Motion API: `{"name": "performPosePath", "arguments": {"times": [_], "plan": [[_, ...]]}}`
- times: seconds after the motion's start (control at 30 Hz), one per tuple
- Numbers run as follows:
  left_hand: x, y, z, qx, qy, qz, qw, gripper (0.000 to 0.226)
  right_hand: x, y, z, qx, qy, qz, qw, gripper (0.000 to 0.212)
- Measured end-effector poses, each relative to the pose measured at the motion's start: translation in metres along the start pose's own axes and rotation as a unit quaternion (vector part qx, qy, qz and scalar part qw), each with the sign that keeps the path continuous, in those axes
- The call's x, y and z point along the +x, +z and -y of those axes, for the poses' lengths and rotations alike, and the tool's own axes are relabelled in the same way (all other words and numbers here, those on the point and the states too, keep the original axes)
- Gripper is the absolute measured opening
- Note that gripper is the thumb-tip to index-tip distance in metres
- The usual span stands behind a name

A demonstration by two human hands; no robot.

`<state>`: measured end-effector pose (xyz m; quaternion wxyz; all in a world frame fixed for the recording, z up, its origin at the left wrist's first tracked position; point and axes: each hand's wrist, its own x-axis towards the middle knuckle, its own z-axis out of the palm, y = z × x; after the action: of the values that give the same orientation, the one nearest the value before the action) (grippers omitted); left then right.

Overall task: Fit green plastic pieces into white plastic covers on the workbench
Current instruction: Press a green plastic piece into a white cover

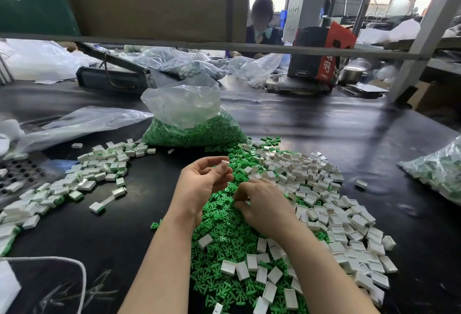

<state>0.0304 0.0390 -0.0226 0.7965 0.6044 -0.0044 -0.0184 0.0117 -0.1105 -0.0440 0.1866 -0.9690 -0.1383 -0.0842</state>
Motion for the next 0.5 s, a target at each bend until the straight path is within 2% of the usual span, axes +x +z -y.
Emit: {"name": "performPosePath", "arguments": {"times": [0.07,0.13,0.27,0.37,0.5], "plan": [[0.0,0.0,0.0,-0.003,-0.001,0.0,1.0,0.01,0.001,-0.002,0.0,0.091,0.041,-0.016,0.995,0.011],[0.0,0.001,0.0,-0.005,-0.002,0.004,1.0,0.011,0.002,-0.008,0.0,0.226,0.089,-0.042,0.969,0.005],[0.0,0.001,0.001,-0.003,-0.004,0.017,1.0,0.014,-0.001,-0.021,0.003,0.47,0.137,-0.094,0.867,0.009],[-0.001,0.004,0.0,-0.001,-0.006,0.025,1.0,0.016,-0.001,-0.025,0.005,0.531,0.134,-0.122,0.828,0.009],[-0.002,0.007,0.0,0.003,-0.003,0.032,0.999,0.014,0.0,-0.027,0.004,0.528,0.128,-0.128,0.83,0.006]]}}
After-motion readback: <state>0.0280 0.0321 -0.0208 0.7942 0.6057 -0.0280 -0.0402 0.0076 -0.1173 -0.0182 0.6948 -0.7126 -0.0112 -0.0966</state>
